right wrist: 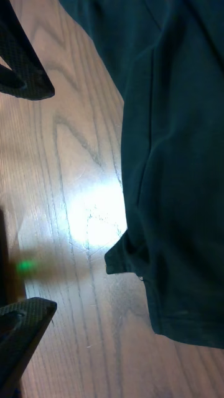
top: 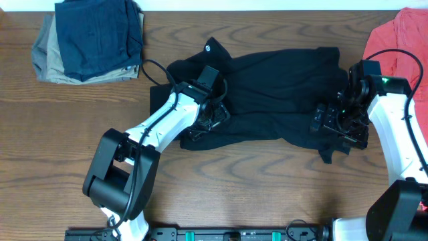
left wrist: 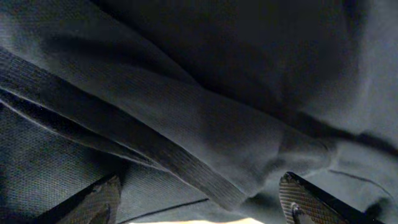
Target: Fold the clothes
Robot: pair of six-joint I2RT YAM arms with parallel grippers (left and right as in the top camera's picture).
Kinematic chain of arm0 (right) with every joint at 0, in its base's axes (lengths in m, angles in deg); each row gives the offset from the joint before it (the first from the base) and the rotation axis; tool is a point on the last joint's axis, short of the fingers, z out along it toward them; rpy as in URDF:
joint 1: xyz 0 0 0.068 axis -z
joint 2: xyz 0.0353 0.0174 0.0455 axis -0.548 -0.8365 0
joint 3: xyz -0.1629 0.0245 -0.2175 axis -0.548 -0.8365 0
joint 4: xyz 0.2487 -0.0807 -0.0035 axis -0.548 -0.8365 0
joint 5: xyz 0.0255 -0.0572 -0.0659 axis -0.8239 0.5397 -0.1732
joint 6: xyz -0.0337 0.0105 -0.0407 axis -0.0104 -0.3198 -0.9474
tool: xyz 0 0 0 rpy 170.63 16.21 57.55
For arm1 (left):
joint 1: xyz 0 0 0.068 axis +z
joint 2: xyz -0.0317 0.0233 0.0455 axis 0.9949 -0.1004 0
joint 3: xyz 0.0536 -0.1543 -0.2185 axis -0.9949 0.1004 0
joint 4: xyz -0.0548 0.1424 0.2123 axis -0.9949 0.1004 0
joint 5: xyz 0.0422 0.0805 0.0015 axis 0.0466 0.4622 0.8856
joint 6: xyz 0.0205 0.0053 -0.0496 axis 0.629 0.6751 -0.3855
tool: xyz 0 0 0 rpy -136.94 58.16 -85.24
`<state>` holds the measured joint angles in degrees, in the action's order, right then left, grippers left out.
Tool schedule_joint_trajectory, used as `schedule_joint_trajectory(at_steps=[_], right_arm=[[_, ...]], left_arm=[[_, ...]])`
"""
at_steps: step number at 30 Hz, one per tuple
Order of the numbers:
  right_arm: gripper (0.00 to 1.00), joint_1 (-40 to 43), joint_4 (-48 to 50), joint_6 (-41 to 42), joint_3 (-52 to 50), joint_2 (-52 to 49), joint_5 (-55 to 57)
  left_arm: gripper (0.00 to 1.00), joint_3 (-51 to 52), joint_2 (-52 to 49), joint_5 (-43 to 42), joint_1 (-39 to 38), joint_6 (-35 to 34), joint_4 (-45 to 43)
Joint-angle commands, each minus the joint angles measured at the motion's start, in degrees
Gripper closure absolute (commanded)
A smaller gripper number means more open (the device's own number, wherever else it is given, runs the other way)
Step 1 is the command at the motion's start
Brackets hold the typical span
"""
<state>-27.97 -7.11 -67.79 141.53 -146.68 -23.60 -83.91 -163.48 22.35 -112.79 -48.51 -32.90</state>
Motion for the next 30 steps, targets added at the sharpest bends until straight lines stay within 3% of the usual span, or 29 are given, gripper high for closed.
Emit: schedule_joint_trajectory(at_steps=[1, 4, 6, 10, 15, 17, 20, 27, 28, 30], right_arm=[[0.01, -1.16, -0.15, 0.57, -0.37, 0.90, -0.24], [0.01, -1.16, -0.46, 0.57, -0.37, 0.90, -0.22], [0.01, -1.16, -0.70, 0.57, -0.37, 0.90, -0.22], [0.01, -1.09, -0.63, 3.43, -0.37, 0.90, 1.57], [0.01, -0.90, -0.85, 12.00, -0.39, 0.90, 7.37], [0.01, -0.37, -0.50, 12.59, -0.39, 0.90, 7.56], [0.01, 0.98, -0.35, 12.57, -0.39, 0.90, 7.69], [0.01, 6.08, -0.11, 12.55, -1.99, 0.90, 8.81], [0.01, 6.75, 0.20, 12.52, -2.75, 0.90, 8.83], [0.01, 7.50, 1.40, 12.52, -4.66, 0.90, 8.74]], left_arm=[[0.18, 0.13, -1.73, 3.41, 0.37, -1.11, -0.55], [0.22, 0.13, -2.14, 5.27, 0.74, -1.07, -0.68], [0.33, 0.13, -2.23, 5.22, 1.11, -1.07, -0.68], [0.65, 0.11, -2.14, 5.16, 1.68, -1.01, -0.17], [0.79, 0.04, 0.24, 4.98, 2.91, 0.52, 1.70], [0.81, 0.04, 1.51, 5.01, 3.32, 2.27, 1.73], [0.94, 0.04, 2.54, 5.01, 3.80, 3.06, 2.01], [0.94, 0.07, 2.60, 5.03, 3.80, 3.06, 3.78], [0.90, 0.07, 2.60, 5.03, 3.80, 3.06, 3.76], [0.42, 0.07, 2.60, 5.03, 3.78, 3.04, 3.56]])
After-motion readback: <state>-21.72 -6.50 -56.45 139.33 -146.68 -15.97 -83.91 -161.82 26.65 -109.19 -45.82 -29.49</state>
